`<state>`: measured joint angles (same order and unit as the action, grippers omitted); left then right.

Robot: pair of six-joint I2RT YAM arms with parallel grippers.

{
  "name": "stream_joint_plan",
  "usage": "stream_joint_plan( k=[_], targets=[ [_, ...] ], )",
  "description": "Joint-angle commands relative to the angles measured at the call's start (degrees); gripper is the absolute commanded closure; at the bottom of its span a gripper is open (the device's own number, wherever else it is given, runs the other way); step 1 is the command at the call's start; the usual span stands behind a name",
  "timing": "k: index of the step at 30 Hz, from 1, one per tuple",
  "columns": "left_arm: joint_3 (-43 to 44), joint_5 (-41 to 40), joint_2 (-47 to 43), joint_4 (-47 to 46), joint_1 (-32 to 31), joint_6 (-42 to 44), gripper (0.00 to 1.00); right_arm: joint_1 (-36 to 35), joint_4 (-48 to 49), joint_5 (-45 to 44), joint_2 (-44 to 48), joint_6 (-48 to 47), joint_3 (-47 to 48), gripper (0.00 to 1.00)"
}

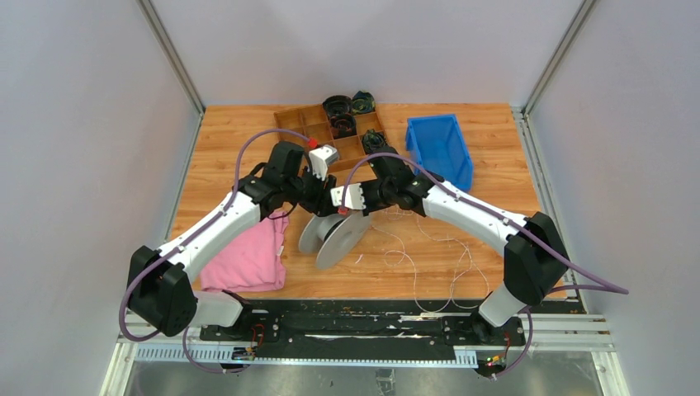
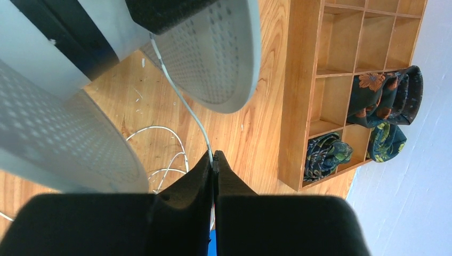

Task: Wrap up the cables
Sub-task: Wrap the cable around the cable reel.

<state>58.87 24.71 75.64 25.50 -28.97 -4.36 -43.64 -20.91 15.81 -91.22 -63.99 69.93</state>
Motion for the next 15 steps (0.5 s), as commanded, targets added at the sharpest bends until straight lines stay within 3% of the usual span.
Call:
stream_joint_plan(
  k=[1, 15],
  targets=[
    [2.2, -0.5, 0.9, 0.2, -1.9, 1.5, 0.53, -1.1, 0.7, -1.1, -1.1, 1.4, 1.3, 0.99],
    [3.7, -3.1, 2.5, 0.1, -3.7, 0.2, 0.66, -1.2, 0.7, -1.0, -1.8, 1.6, 1.7, 0.99]
  ],
)
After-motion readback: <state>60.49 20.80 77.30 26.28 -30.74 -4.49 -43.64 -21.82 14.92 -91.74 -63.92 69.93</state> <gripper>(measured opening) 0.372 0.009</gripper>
